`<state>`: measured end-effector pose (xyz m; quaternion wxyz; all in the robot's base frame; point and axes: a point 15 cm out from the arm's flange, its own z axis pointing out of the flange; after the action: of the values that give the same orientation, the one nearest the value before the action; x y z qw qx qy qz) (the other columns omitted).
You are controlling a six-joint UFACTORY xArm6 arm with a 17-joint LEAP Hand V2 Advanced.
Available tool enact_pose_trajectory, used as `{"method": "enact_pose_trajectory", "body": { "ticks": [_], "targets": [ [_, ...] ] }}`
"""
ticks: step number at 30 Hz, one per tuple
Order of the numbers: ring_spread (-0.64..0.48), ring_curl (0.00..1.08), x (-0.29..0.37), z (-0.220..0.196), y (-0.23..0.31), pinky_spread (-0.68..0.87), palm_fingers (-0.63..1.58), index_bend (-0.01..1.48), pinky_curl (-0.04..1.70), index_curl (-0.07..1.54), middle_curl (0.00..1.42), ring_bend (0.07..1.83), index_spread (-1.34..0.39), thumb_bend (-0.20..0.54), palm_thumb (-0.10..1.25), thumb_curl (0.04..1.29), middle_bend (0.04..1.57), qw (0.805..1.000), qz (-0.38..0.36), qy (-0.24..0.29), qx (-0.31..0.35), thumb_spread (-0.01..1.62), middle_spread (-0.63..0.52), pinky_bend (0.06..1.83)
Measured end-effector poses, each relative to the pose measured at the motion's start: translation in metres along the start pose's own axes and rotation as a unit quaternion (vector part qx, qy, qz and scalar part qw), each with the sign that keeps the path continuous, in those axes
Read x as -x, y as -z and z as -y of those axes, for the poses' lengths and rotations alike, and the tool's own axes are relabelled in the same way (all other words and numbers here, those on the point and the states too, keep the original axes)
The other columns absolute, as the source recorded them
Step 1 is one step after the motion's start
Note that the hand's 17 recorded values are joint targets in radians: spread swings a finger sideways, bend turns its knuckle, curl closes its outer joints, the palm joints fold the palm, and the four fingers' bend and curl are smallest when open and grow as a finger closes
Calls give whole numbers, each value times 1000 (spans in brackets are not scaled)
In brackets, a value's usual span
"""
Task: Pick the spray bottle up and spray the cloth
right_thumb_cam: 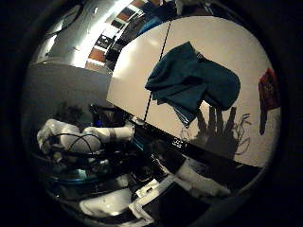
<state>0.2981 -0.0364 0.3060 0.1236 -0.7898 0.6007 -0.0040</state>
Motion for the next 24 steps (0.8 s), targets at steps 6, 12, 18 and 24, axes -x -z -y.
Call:
{"method": "enact_pose_trajectory", "body": {
  "ticks": [6, 12, 18, 24],
  "targets": [
    [182, 207, -2, 11, 12, 367, 128, 178, 332, 328, 304, 187, -371, -26, 494, 287, 191, 1000, -2, -4, -24, 1029, 62, 231],
    [177, 212, -18, 15, 33, 362, 149, 179, 331, 323, 304, 189, -372, -30, 460, 287, 192, 998, -1, -32, -52, 1027, 51, 241],
    [175, 221, -44, 19, 59, 360, 169, 177, 327, 322, 304, 195, -365, -27, 429, 284, 189, 993, 10, -72, -96, 1023, 49, 242],
    [174, 226, -75, 15, 84, 362, 173, 179, 326, 320, 302, 193, -356, -26, 427, 286, 186, 985, 32, -116, -126, 1023, 49, 251]
  ]
}}
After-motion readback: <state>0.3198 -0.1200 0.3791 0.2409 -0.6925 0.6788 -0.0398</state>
